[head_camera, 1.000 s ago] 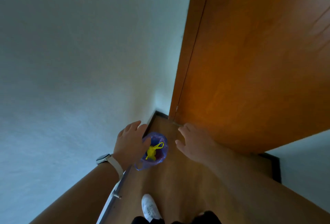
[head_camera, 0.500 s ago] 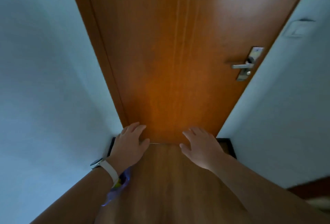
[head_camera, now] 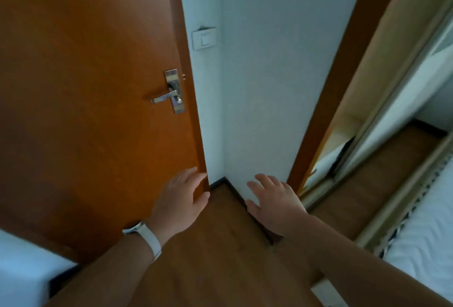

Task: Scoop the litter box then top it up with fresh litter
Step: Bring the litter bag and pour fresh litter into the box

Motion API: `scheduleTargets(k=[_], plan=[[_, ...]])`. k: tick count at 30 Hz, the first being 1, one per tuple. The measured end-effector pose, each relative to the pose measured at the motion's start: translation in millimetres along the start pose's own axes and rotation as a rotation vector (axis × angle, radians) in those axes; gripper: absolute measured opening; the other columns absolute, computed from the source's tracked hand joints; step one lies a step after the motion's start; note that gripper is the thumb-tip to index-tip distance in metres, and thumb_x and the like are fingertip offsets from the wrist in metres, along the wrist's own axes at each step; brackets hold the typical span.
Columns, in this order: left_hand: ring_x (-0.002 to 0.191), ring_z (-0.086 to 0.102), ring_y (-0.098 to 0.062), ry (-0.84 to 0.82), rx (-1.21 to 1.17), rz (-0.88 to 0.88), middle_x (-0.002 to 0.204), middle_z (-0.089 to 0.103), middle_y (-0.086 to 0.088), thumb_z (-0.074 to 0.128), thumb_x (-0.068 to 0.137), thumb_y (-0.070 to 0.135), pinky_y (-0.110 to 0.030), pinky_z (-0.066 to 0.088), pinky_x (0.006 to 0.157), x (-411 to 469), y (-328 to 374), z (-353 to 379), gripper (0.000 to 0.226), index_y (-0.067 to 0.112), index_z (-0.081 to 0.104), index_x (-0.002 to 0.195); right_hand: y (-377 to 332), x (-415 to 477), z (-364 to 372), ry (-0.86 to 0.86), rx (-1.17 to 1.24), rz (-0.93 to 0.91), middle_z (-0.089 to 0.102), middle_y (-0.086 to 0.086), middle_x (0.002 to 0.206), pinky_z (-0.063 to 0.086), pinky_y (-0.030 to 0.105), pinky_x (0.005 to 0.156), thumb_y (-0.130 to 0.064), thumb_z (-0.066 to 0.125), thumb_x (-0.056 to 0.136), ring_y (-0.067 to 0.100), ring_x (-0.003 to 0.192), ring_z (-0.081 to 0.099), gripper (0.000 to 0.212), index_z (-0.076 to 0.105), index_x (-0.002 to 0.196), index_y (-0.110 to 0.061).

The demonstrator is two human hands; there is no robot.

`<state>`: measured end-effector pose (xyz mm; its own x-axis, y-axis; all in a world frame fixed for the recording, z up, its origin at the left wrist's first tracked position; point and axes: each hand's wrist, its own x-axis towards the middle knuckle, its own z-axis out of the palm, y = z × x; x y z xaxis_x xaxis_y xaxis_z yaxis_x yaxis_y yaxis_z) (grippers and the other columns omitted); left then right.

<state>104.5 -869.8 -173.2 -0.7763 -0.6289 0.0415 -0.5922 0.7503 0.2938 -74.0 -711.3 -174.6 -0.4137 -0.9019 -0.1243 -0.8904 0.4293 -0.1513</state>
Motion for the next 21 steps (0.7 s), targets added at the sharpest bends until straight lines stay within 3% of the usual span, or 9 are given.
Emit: scheduleTargets(k=[11,21], plan=[[0.14,0.035,-0.013,-0.141,-0.09,0.433,0.15,0.043,0.005,0.045,0.098,0.047,-0.032,0.03,0.113,98,104,59,0.051,0.027,0.043,0.145,109,-35,-9,0.056,0.077,0.4,0.037,-0.007,0.148,0.033,0.04,0.111,-0.056,0.033,0.097,0.018,0.137,0.036,0.049,0.037,0.141,-0.033],[0.146,0.021,-0.009,-0.292,-0.188,0.748,0.158,0.028,0.013,0.036,0.099,0.053,-0.028,0.022,0.115,184,201,98,0.052,0.036,0.033,0.149,177,-33,-37,0.11,0.021,0.673,0.037,-0.008,0.144,0.031,0.036,0.109,-0.053,0.035,0.096,0.017,0.136,0.034,0.046,0.04,0.137,-0.033]])
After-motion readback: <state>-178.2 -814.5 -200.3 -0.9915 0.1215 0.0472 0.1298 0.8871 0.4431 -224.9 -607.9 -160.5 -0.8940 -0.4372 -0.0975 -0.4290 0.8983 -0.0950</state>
